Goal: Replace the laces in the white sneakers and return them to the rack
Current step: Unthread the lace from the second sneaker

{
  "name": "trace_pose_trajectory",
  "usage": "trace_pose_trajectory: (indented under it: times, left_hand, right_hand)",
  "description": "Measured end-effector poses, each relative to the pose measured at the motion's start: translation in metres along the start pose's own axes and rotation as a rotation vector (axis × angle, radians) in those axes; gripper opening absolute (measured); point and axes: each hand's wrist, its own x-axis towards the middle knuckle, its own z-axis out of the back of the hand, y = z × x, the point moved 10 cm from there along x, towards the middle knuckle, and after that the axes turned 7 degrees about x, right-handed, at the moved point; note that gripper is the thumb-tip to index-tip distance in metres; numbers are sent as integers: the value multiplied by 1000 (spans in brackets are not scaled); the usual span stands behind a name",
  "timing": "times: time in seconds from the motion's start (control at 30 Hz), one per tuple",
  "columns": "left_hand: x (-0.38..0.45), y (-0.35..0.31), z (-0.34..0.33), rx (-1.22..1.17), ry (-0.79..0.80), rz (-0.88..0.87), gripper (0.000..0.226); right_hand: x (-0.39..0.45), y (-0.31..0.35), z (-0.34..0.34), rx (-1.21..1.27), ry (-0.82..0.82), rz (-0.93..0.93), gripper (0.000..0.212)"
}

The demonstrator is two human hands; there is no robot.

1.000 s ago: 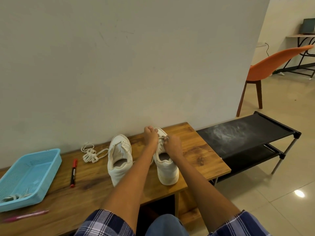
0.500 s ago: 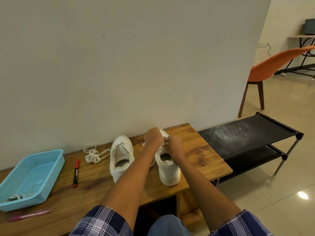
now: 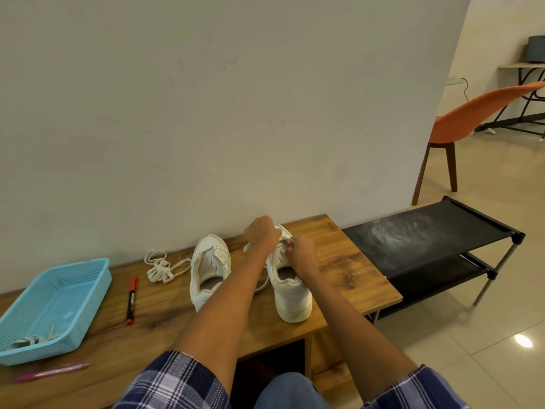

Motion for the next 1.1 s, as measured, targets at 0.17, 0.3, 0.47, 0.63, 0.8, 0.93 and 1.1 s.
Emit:
trace_pose_trajectory:
  times: [0.17,0.3,0.47,0.63,0.8,0.93,1.1]
  left_hand:
    - [-3,26,6,-645,-218,123,35]
    - [-16,44,-34,-1178,-200,371,21]
    - [-19,44,-62,-1429,-147,516,28]
    - [-18,40,-42,-1145,-236,466,33]
    - [-24,73,-39,-933,-217,543,28]
    - [-20,74,-59,-576,140,470,60]
    - [-16,50,-44,-154,110,326,65]
  right_hand:
    - [-3,1,4,80,-23,-5,19]
    - [-5,4,4,50,-26,21,21]
    - [-5,4,3,43,-20,31,23]
    - [-3,4,-1,16,23,29,31]
    - [-3,4,2,26,-11,17,18]
    - [-2,4,1,27,-17,7,20]
    - [-2,8,3,-11,-12,37,20]
